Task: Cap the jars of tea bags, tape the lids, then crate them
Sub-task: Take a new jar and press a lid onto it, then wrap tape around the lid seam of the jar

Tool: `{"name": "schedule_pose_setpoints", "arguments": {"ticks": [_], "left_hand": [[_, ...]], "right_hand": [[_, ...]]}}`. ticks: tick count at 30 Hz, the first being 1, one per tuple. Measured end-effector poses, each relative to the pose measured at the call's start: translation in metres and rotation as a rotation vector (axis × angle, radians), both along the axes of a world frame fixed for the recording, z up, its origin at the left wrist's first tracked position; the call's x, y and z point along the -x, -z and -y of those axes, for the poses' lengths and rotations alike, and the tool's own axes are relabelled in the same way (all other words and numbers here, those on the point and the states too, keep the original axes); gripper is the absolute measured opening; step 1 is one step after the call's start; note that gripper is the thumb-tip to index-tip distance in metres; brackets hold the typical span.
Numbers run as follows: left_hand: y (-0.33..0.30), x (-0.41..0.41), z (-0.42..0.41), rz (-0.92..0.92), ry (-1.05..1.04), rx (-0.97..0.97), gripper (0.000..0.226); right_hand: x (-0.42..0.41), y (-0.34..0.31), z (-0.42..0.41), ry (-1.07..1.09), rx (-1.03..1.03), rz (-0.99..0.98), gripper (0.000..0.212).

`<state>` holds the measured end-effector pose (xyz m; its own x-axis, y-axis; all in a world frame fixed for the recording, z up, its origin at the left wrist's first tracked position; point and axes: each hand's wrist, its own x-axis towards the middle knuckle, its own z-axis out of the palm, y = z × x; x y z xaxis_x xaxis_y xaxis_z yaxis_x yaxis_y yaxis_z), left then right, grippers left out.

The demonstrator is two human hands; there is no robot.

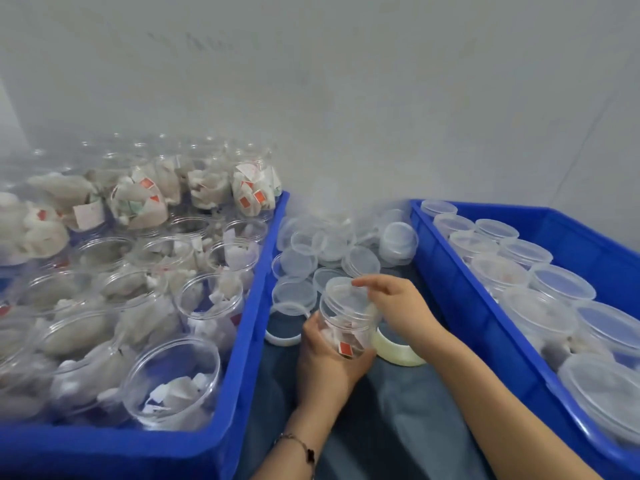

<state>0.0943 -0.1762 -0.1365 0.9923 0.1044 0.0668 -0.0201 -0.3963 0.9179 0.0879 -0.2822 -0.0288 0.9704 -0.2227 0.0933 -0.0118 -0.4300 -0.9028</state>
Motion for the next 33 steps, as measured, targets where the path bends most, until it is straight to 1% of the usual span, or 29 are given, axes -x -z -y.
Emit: {"name": "schedule_pose_setpoints", "arguments": {"ticks": [2, 4, 6, 7, 9, 10, 12, 14, 17, 20, 23, 24, 26, 29, 31, 33], "left_hand": [[0.0, 0.007, -0.003, 0.05, 0.022, -0.032, 0.101], [0.0, 0.012, -0.007, 0.082, 0.062, -0.021, 0.098], [-0.001, 0.017, -0.011, 0.071, 0.09, 0.002, 0.094], [-0.001, 0.019, -0.012, 0.07, 0.098, 0.0, 0.093], [0.0, 0.021, -0.013, 0.075, 0.112, -0.009, 0.097], [0.002, 0.022, -0.014, 0.08, 0.114, -0.006, 0.099], [0.003, 0.023, -0.015, 0.095, 0.122, 0.015, 0.106], [0.003, 0.024, -0.016, 0.106, 0.136, 0.003, 0.108], [0.003, 0.028, -0.018, 0.096, 0.142, -0.025, 0.097], [0.002, 0.03, -0.018, 0.119, 0.135, -0.037, 0.095], [0.002, 0.033, -0.018, 0.117, 0.117, -0.016, 0.089], [0.001, 0.033, -0.018, 0.115, 0.11, -0.005, 0.088], [0.001, 0.032, -0.018, 0.112, 0.107, -0.005, 0.092], [0.004, 0.031, -0.017, 0.078, 0.111, -0.026, 0.102], [0.004, 0.029, -0.017, 0.06, 0.103, -0.031, 0.103], [0.003, 0.029, -0.018, 0.062, 0.101, -0.025, 0.1]], "right_hand": [[0.004, 0.005, -0.004, -0.033, 0.119, 0.013, 0.032], [0.012, 0.006, -0.011, -0.076, 0.285, 0.038, 0.026], [0.02, 0.008, -0.016, -0.115, 0.503, 0.079, 0.037], [0.023, 0.008, -0.018, -0.129, 0.578, 0.117, 0.04], [0.028, 0.011, -0.021, -0.153, 0.714, 0.174, 0.042], [0.03, 0.015, -0.024, -0.153, 0.768, 0.167, 0.042], [0.032, 0.02, -0.028, -0.119, 0.783, 0.12, 0.048], [0.033, 0.024, -0.03, -0.102, 0.784, 0.115, 0.053], [0.035, 0.025, -0.027, -0.101, 0.83, 0.122, 0.061], [0.036, 0.021, -0.028, -0.116, 0.814, 0.12, 0.059], [0.032, 0.009, -0.024, -0.206, 0.86, 0.148, 0.054], [0.031, 0.003, -0.021, -0.222, 0.838, 0.171, 0.053], [0.028, -0.008, -0.015, -0.244, 0.783, 0.197, 0.051], [0.027, -0.007, -0.013, -0.312, 0.854, 0.142, 0.05], [0.028, 0.002, -0.015, -0.316, 0.874, 0.127, 0.05], [0.03, 0.01, -0.018, -0.285, 0.855, 0.157, 0.05]]}}
